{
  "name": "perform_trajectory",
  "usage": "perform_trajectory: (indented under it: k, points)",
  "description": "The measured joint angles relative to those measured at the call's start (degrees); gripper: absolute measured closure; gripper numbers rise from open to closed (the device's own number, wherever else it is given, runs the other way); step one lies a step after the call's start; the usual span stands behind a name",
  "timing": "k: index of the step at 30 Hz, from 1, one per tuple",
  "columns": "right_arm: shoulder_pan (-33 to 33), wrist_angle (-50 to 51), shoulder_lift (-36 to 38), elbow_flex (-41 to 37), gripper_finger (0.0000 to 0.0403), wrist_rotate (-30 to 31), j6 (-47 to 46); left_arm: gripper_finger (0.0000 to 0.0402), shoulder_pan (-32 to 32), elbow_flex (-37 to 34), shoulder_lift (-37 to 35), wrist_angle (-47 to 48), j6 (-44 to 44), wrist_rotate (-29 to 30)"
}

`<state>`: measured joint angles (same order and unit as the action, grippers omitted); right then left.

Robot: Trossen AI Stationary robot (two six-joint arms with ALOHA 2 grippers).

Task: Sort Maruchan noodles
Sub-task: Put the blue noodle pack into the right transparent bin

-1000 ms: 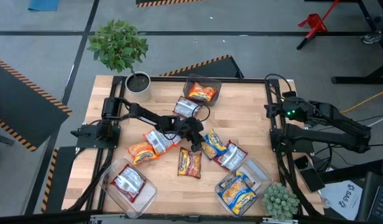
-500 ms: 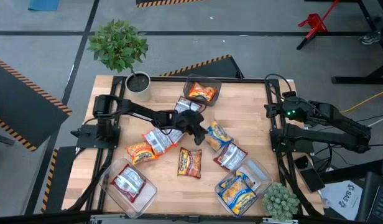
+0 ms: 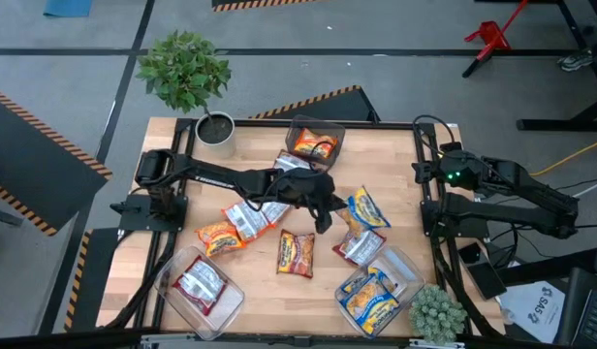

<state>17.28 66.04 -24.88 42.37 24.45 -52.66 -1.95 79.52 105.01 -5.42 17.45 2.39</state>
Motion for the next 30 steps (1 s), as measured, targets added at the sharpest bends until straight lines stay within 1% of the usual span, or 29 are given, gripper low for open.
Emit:
perform_trajectory:
  k: [3,8,12,15,18,22,24,27,30]
  points:
    - [0.0,0.0,0.0,0.0,0.0123,0.0,0.0,0.0398,-1.8,3.8,0.2,2.2,-5.1,2.6]
    - [0.0,0.0,0.0,0.0,0.0123,0.0,0.2,0.0398,-4.3,8.0,0.1,2.2,-14.4,5.9]
    - [0.0,0.0,0.0,0.0,0.0123,0.0,0.4,0.0398,-5.7,11.5,2.4,2.5,-19.6,8.3]
    - [0.0,0.0,0.0,0.0,0.0123,0.0,0.4,0.0398,-6.6,16.1,6.5,2.7,-22.9,8.6]
    - [0.0,0.0,0.0,0.0,0.0123,0.0,0.4,0.0398,-7.6,22.2,10.4,6.6,-26.5,9.2]
    - [0.0,0.0,0.0,0.0,0.0123,0.0,1.0,0.0398,-8.9,28.9,15.5,12.1,-31.5,11.8]
    - [0.0,0.0,0.0,0.0,0.0123,0.0,1.7,0.0398,-9.5,31.2,17.6,14.6,-32.9,12.6]
    - [0.0,0.1,0.0,0.0,0.0123,0.0,2.0,0.0398,-10.5,33.0,19.4,14.2,-33.2,13.0]
    - [0.0,0.1,0.0,0.0,0.0123,0.0,2.1,0.0399,-11.7,33.3,20.2,13.1,-33.9,14.5]
